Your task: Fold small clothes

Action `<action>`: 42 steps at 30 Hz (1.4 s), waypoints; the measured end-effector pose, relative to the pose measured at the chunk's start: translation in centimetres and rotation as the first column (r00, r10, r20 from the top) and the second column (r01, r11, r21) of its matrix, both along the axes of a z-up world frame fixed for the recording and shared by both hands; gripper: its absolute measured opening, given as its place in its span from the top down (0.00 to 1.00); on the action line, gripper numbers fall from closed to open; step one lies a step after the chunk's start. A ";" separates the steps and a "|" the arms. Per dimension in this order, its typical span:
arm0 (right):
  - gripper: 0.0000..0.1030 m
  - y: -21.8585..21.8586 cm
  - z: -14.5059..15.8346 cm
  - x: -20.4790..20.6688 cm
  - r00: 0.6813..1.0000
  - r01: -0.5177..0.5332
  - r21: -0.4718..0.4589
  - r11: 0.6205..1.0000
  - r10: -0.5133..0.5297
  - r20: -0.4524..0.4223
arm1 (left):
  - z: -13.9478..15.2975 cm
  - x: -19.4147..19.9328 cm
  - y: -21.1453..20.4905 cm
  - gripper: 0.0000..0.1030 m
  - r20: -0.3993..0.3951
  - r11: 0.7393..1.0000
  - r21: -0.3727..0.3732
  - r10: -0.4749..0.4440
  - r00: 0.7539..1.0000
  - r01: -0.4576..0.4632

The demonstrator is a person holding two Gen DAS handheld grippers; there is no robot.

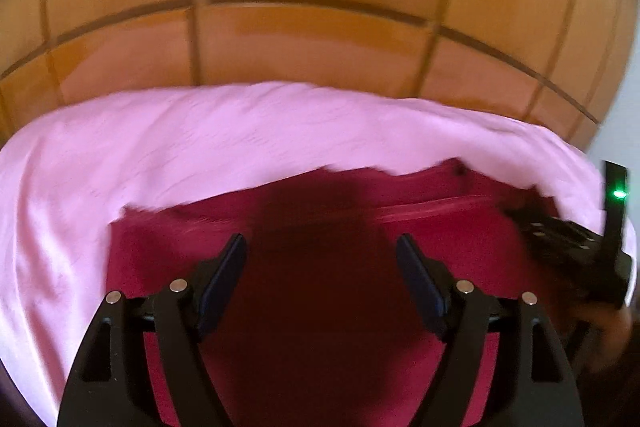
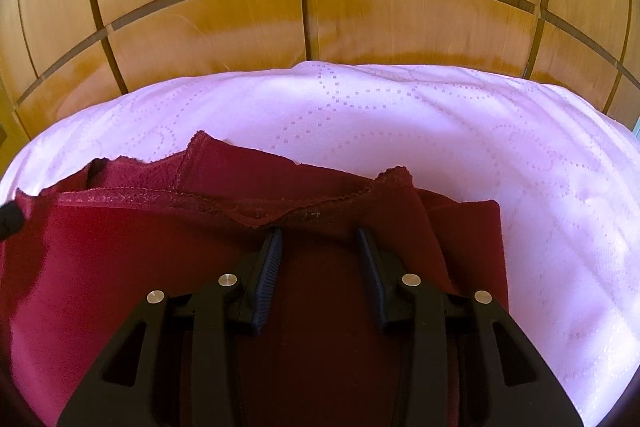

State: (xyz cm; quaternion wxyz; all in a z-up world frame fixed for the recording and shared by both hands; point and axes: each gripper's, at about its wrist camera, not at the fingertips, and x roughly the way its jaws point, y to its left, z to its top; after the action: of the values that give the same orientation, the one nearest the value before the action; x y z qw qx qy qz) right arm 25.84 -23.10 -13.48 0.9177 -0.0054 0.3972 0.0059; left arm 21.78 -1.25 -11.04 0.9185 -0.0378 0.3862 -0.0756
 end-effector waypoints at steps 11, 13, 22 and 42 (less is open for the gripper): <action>0.63 -0.4 0.0 -0.1 1.000 -0.002 0.029 1.000 0.002 0.006 | -5.1 6.6 -2.3 0.41 -0.110 1.000 0.026 -0.004 0.994 0.007; 0.63 -0.4 0.0 -0.1 1.000 -0.001 0.035 0.999 0.001 0.006 | -5.3 6.8 -2.4 0.41 -0.111 0.999 0.037 -0.004 0.994 0.008; 0.63 -0.7 0.1 -0.3 1.000 -0.005 0.061 0.998 0.004 0.015 | -3.1 2.2 -1.1 0.14 -0.053 0.999 -0.030 -0.027 0.998 0.026; 0.25 0.7 5.1 -11.7 0.991 -0.082 0.178 0.981 0.061 0.117 | -5.1 -3.3 4.9 0.02 -0.037 0.993 0.104 0.053 0.998 -0.049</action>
State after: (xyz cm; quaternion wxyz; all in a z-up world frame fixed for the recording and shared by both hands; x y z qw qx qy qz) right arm 14.18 -22.42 -8.38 0.9342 0.0643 0.3427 0.0750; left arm 18.50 3.67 -16.18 0.9130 -0.0017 0.4068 -0.0312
